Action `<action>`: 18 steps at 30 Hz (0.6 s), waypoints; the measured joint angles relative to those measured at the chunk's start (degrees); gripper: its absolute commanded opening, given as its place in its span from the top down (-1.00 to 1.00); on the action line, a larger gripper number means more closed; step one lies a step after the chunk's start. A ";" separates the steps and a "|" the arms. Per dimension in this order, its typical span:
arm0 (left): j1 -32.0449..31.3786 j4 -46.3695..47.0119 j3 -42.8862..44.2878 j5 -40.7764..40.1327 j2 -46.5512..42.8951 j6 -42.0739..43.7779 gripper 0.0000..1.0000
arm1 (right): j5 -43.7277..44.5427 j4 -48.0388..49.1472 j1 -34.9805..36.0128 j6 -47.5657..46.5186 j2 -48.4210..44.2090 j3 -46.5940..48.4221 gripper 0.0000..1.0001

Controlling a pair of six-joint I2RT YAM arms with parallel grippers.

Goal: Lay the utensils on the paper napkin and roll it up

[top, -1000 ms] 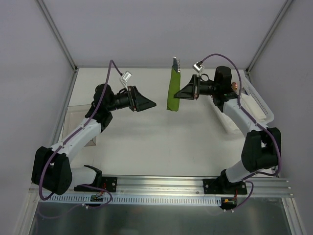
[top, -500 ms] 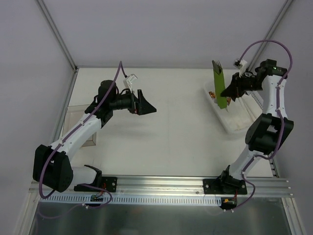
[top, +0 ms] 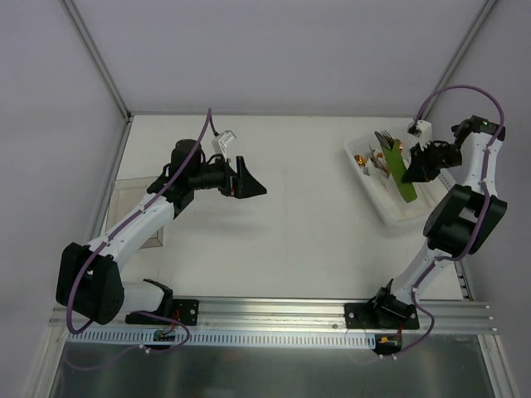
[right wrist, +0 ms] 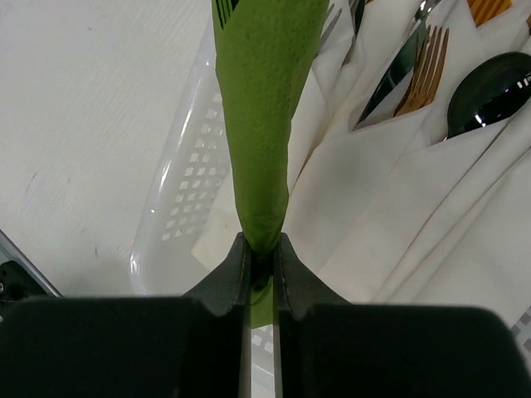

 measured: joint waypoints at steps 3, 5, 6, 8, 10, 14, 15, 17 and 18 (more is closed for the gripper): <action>-0.22 0.00 -0.52 -0.92 0.37 -0.02 -0.98 | 2.56 -0.20 0.15 -0.87 0.22 -0.79 1.00; -0.50 -0.04 -0.76 -1.33 0.61 -0.02 -0.97 | 4.07 -0.26 0.33 -1.07 0.59 -1.73 1.00; -0.72 -0.11 -0.90 -1.64 0.66 -0.04 -0.97 | 4.68 -0.31 0.37 -1.05 0.85 -2.29 1.00; -0.74 -0.09 -1.16 -2.21 0.63 -0.04 -0.98 | 5.55 -0.26 0.52 -0.90 1.18 -3.52 1.00; -0.74 -0.09 -1.51 -2.51 0.63 -0.07 -0.97 | 5.92 -0.33 0.81 -0.55 1.18 -5.14 1.00; -0.74 -0.02 -2.32 -3.02 0.63 -0.24 -0.98 | 5.73 -0.24 1.53 0.79 1.18 -7.54 1.00; -0.74 0.00 -2.54 -3.15 0.63 -0.24 -0.98 | 5.44 -0.15 1.70 1.16 1.18 -8.04 1.00; -0.74 0.02 -2.97 -3.50 0.63 -0.28 -0.97 | 5.11 0.04 1.84 1.84 1.22 -9.01 1.00; -0.74 0.04 -3.15 -3.61 0.63 -0.31 -0.98 | 4.94 0.15 1.84 2.10 1.29 -9.49 1.00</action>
